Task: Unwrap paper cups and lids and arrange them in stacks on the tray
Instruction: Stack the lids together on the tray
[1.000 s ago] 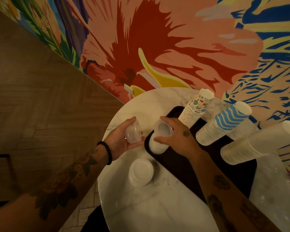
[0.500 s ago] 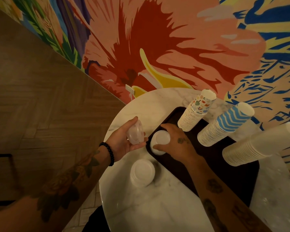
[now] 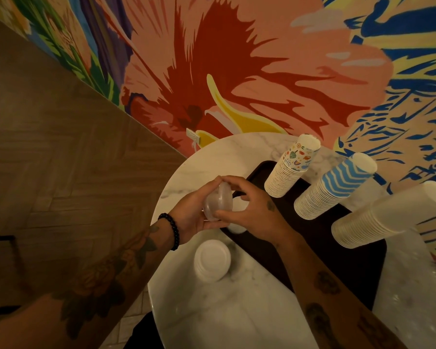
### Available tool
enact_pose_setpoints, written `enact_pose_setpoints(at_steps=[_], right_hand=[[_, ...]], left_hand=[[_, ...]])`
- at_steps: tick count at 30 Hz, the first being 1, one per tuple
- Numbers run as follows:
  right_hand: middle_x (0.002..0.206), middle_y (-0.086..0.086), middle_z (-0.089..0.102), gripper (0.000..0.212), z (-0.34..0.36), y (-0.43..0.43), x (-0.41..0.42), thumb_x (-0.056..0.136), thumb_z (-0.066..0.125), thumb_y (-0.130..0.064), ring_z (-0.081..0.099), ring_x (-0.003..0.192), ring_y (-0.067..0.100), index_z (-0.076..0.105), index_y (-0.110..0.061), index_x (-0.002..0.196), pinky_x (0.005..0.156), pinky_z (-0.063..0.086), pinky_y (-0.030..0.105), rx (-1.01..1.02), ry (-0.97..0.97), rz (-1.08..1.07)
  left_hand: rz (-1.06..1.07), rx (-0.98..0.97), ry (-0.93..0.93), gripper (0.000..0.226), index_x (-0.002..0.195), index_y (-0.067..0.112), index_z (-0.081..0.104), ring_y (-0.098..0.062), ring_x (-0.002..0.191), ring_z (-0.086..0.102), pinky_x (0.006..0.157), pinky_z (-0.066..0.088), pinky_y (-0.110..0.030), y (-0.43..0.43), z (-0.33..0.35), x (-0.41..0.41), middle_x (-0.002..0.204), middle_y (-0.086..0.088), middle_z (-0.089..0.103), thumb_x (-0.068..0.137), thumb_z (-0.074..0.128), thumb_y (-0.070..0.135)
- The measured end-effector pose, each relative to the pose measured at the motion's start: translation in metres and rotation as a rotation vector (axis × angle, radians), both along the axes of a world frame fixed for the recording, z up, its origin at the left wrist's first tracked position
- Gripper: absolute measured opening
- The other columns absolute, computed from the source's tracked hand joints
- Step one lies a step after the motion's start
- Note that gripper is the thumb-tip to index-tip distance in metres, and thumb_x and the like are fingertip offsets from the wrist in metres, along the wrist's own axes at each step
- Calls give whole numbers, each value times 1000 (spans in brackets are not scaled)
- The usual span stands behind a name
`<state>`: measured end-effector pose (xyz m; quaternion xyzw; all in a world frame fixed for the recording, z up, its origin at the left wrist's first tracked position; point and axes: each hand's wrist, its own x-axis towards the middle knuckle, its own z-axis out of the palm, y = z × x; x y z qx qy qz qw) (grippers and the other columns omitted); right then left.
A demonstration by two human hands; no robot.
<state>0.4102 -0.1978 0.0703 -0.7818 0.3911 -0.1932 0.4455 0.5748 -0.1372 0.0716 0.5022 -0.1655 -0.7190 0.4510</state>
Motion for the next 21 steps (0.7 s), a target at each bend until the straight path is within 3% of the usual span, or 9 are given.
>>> enact_pose_setpoints(at_steps=[4,7,11,16,21], right_hand=[[141,-15,48,74,-2,-10,-10,77,87,-32,52,125,2,51,-32,142,100,52,25,-17,-71,-137],[144,-7,40,77,-6,-21,-19,78,85,-34,47,130,13,48,-30,145,107,47,33,-89,92,-200],[147,-2,44,82,-17,-24,-23,78,85,-36,42,135,16,44,-24,149,109,36,28,-111,293,-139],[146,0,46,81,-30,-18,-17,78,84,-35,42,134,22,45,-21,147,110,39,37,-111,441,-88],[148,0,43,82,-36,-14,-17,79,84,-34,41,136,21,42,-21,148,111,41,37,-89,476,-89]], left_hand=[[80,69,3,55,127,17,60,-32,104,71,78,62,-39,1,-5,7,122,-18,67,90,58,58],[174,100,81,51,128,12,62,-37,101,71,75,62,-42,2,-9,15,125,-22,62,95,50,49],[226,113,118,47,127,8,62,-41,104,68,73,62,-44,4,-13,21,131,-27,59,97,50,43],[250,132,101,51,126,8,62,-40,102,69,70,62,-43,6,-13,22,125,-25,60,93,60,47],[248,134,102,55,126,8,61,-40,107,68,69,62,-41,6,-14,25,126,-24,60,91,62,50]])
